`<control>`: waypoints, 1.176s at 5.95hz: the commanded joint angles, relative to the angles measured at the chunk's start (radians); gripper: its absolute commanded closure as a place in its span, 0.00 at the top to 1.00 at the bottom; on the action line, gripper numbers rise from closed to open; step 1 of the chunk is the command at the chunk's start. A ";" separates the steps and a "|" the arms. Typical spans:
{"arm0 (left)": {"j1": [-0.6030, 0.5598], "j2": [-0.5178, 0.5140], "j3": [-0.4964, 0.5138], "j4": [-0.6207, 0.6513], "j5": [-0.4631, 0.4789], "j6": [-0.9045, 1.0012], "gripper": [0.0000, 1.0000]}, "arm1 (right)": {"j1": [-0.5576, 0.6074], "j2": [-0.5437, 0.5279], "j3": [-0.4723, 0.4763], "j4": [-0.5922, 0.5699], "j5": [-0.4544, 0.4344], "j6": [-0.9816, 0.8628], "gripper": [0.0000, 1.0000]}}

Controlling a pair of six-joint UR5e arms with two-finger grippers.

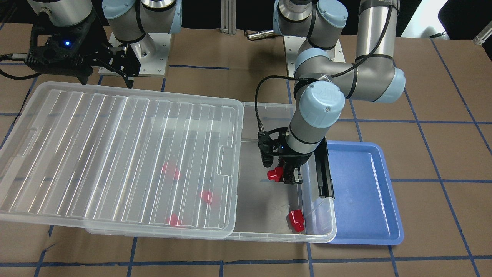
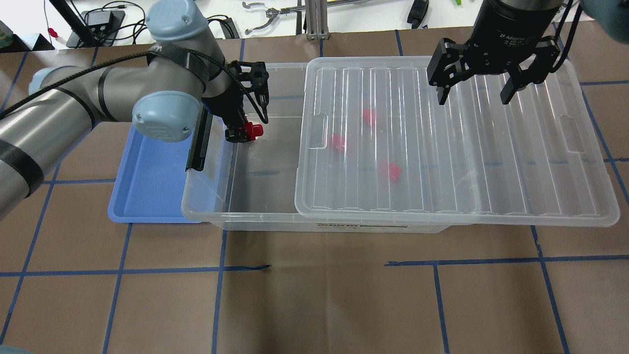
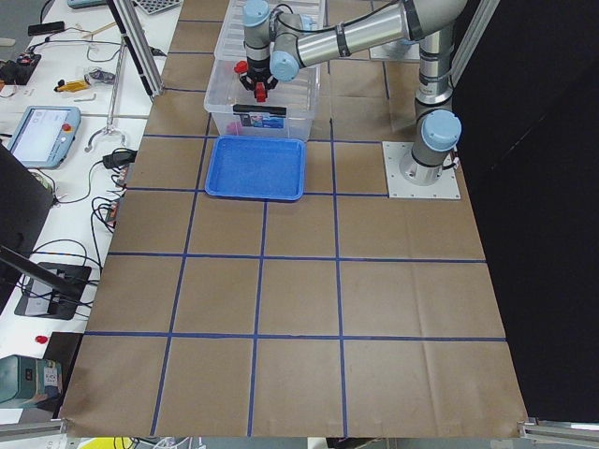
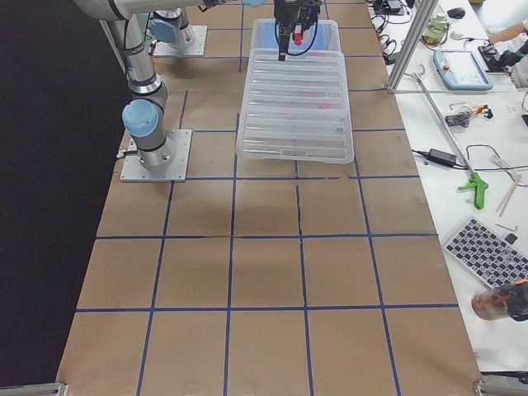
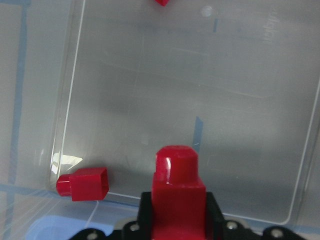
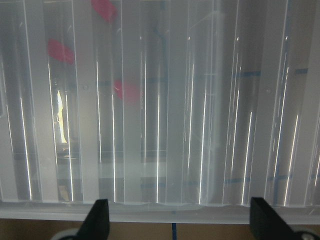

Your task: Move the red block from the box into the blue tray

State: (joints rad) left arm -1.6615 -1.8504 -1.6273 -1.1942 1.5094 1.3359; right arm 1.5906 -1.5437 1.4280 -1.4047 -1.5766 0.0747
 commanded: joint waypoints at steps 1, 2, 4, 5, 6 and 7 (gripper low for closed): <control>0.069 0.083 0.050 -0.091 0.000 0.006 0.00 | 0.000 0.001 0.000 -0.002 -0.003 0.010 1.00; 0.147 0.083 0.050 -0.093 0.002 0.073 0.00 | -0.015 0.001 0.000 -0.003 -0.008 0.011 1.00; 0.274 0.059 0.041 -0.102 0.029 0.278 0.00 | -0.169 0.004 0.005 -0.010 -0.008 -0.062 1.00; 0.302 0.044 0.008 -0.085 0.044 0.351 0.00 | -0.278 0.011 0.006 -0.013 -0.006 -0.195 1.00; 0.328 0.015 -0.028 -0.058 0.045 0.434 0.00 | -0.376 0.029 0.009 -0.014 0.000 -0.342 1.00; 0.348 -0.024 -0.063 0.000 0.045 0.448 0.02 | -0.461 0.060 0.008 -0.016 -0.006 -0.430 1.00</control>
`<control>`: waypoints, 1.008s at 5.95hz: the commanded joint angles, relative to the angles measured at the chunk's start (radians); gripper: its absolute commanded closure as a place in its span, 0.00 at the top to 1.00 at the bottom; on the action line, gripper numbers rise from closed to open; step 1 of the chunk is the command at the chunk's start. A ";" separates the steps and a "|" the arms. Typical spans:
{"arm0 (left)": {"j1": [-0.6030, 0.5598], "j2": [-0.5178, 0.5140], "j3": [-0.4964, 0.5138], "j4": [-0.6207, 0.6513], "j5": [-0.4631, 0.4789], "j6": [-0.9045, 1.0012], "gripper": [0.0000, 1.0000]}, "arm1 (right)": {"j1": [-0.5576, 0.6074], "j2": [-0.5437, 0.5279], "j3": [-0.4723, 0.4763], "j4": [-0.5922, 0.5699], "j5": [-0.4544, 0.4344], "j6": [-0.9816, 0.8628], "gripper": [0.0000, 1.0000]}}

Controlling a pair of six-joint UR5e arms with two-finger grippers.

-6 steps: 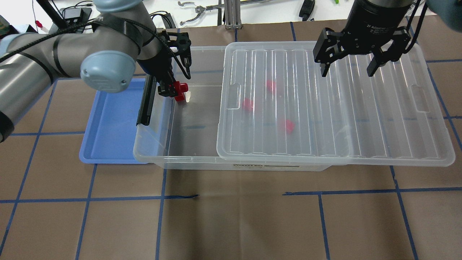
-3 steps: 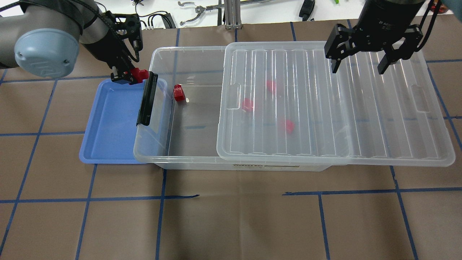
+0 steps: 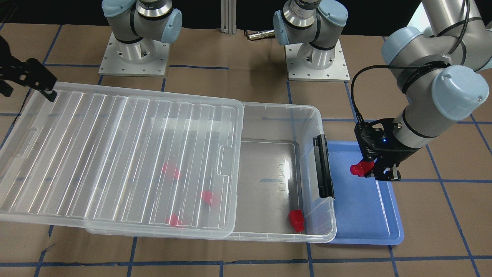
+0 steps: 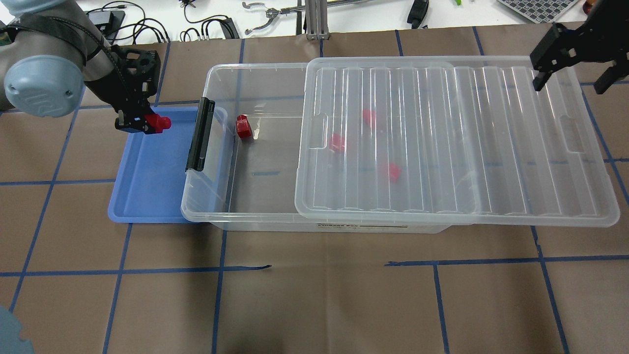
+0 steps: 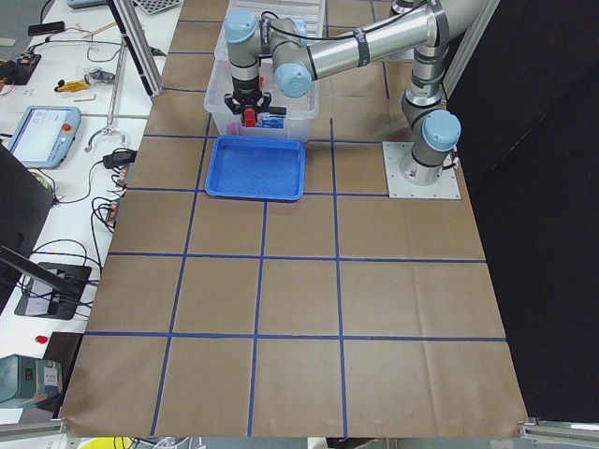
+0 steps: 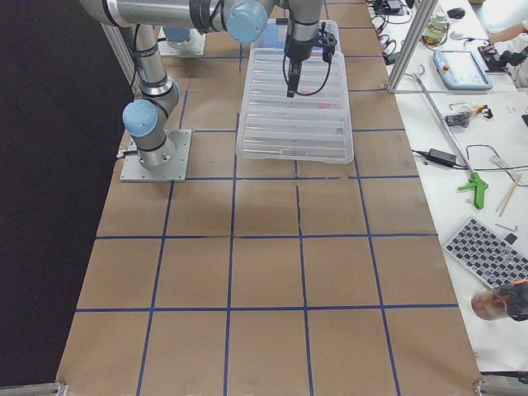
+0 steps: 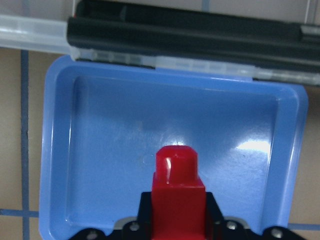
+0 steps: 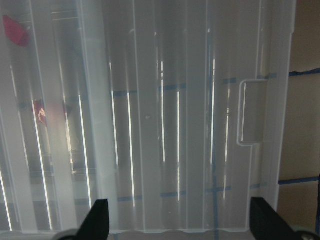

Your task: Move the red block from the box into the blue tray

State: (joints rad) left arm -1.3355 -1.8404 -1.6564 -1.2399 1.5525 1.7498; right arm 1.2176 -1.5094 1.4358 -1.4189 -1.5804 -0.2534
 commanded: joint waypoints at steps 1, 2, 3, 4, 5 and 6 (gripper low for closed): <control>0.028 -0.072 -0.055 0.119 0.009 0.034 0.02 | -0.181 0.061 0.002 -0.003 -0.029 -0.177 1.00; 0.035 -0.112 -0.068 0.151 0.018 0.037 0.03 | -0.246 0.114 0.003 -0.082 -0.091 -0.179 1.00; 0.060 -0.152 -0.069 0.193 0.017 0.048 0.03 | -0.251 0.139 0.043 -0.179 -0.151 -0.179 1.00; 0.062 -0.175 -0.069 0.212 0.018 0.054 0.05 | -0.256 0.140 0.108 -0.245 -0.158 -0.173 1.00; 0.064 -0.195 -0.069 0.236 0.017 0.053 0.11 | -0.265 0.135 0.179 -0.329 -0.158 -0.162 1.00; 0.065 -0.203 -0.068 0.238 0.015 0.054 0.23 | -0.265 0.133 0.217 -0.360 -0.158 -0.162 1.00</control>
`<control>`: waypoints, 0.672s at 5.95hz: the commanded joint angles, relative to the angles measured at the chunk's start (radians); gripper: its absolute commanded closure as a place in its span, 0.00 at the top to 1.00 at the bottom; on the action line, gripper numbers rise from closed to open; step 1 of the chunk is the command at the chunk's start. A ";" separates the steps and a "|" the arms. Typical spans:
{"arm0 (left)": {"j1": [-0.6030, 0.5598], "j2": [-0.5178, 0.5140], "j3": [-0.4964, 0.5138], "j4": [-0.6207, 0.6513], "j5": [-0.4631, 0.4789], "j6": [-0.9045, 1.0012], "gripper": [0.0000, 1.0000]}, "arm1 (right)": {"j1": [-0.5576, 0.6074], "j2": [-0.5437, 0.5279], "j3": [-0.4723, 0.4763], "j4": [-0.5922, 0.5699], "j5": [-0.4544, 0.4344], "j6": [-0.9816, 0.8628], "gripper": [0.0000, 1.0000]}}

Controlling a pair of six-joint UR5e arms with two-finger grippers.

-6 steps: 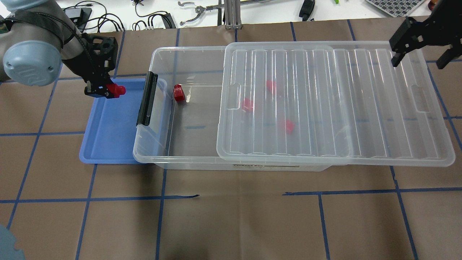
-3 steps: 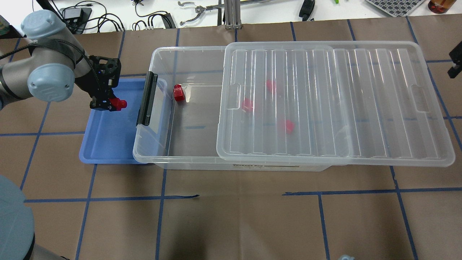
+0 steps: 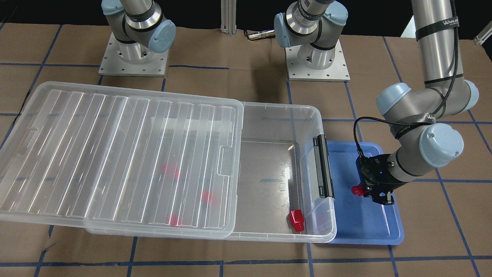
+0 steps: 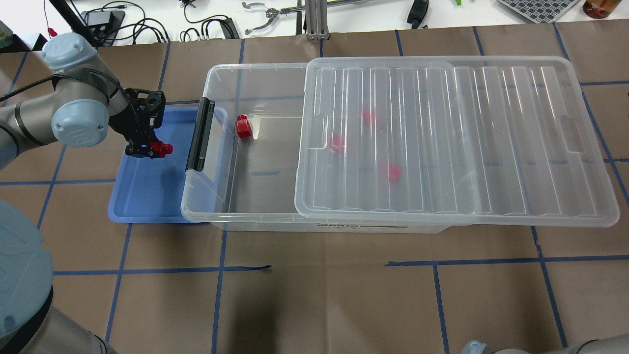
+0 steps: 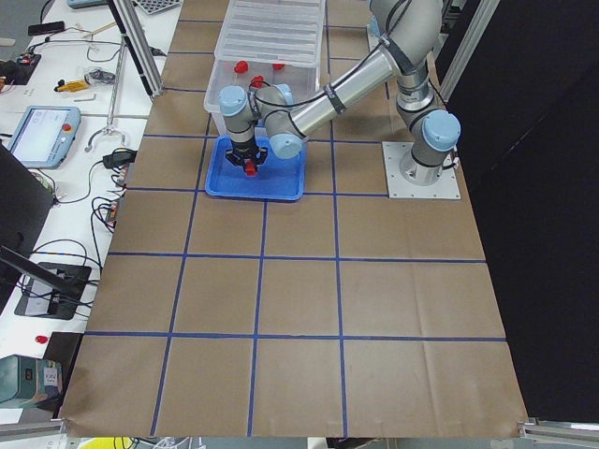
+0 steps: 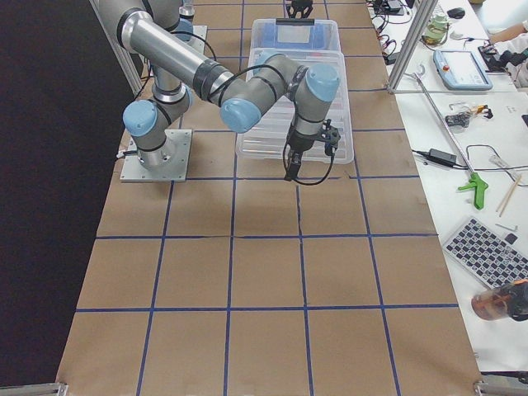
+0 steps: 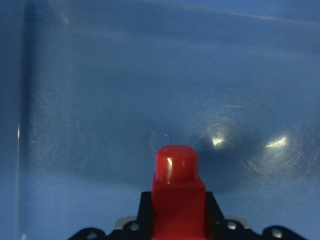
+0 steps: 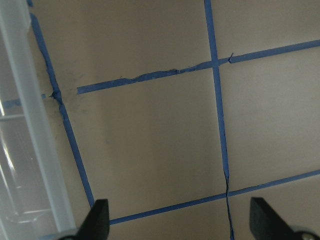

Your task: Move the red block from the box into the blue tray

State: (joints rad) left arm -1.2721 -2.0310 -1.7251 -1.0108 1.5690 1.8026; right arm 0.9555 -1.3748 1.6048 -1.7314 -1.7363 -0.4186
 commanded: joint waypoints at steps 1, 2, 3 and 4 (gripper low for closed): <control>0.004 -0.029 0.004 0.011 -0.004 0.007 0.71 | -0.004 -0.001 0.058 -0.048 -0.002 0.021 1.00; 0.002 -0.018 0.030 -0.014 -0.006 -0.011 0.80 | -0.004 -0.001 0.069 -0.048 -0.002 0.024 1.00; -0.012 0.021 0.044 -0.088 -0.006 -0.064 0.81 | -0.004 -0.007 0.084 -0.037 -0.002 0.055 1.00; -0.018 0.084 0.082 -0.220 -0.003 -0.130 0.87 | -0.003 -0.024 0.092 -0.031 0.006 0.063 1.00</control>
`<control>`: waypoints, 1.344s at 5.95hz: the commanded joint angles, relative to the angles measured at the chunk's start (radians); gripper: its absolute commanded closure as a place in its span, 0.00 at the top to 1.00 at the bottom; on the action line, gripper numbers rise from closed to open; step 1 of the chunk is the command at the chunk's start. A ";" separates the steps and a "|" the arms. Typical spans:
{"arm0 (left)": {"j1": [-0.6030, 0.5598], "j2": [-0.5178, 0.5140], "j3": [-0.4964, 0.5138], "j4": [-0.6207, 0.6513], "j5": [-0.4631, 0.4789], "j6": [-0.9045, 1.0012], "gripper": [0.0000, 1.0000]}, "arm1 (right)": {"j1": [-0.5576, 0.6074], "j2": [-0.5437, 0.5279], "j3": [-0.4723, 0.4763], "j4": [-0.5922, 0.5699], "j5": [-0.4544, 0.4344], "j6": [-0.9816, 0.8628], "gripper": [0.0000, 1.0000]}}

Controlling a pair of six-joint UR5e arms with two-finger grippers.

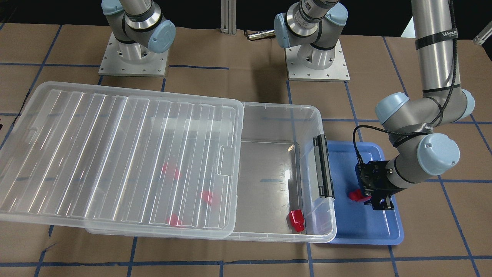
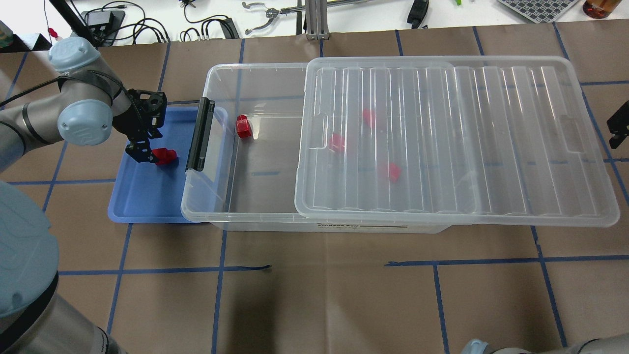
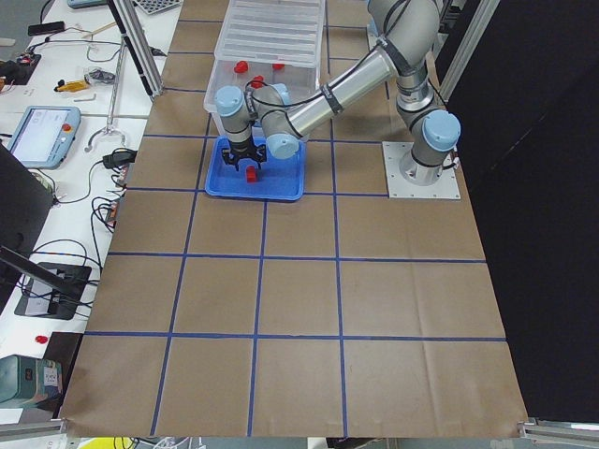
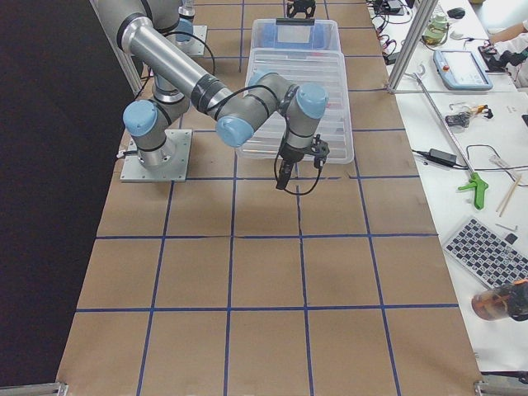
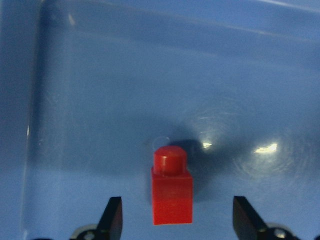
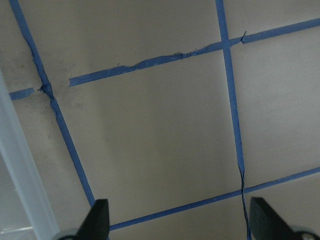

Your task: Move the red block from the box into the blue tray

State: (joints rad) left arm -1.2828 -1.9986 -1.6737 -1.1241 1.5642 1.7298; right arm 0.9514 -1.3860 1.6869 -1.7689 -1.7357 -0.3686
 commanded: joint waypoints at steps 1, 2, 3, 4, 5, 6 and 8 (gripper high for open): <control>-0.026 0.117 0.082 -0.270 0.002 -0.197 0.93 | 0.001 -0.016 0.028 0.008 0.013 0.010 1.00; -0.065 0.156 0.130 -0.367 0.003 -0.322 0.95 | 0.003 -0.024 0.039 0.008 0.016 0.010 1.00; -0.110 0.194 0.179 -0.457 0.003 -0.442 0.95 | 0.006 -0.025 0.039 0.009 0.018 0.008 1.00; -0.162 0.226 0.218 -0.536 0.002 -0.564 0.95 | 0.007 -0.025 0.039 0.012 0.018 0.007 1.00; -0.206 0.260 0.232 -0.571 0.002 -0.658 0.95 | 0.009 -0.027 0.040 0.014 0.025 0.005 1.00; -0.219 0.297 0.233 -0.610 0.003 -0.803 0.95 | 0.010 -0.030 0.042 0.016 0.042 0.000 1.00; -0.236 0.336 0.232 -0.625 0.008 -0.997 0.95 | 0.020 -0.034 0.060 0.016 0.044 -0.001 1.00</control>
State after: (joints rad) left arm -1.5091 -1.6836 -1.4416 -1.7416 1.5705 0.8264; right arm 0.9653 -1.4184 1.7395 -1.7535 -1.6935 -0.3683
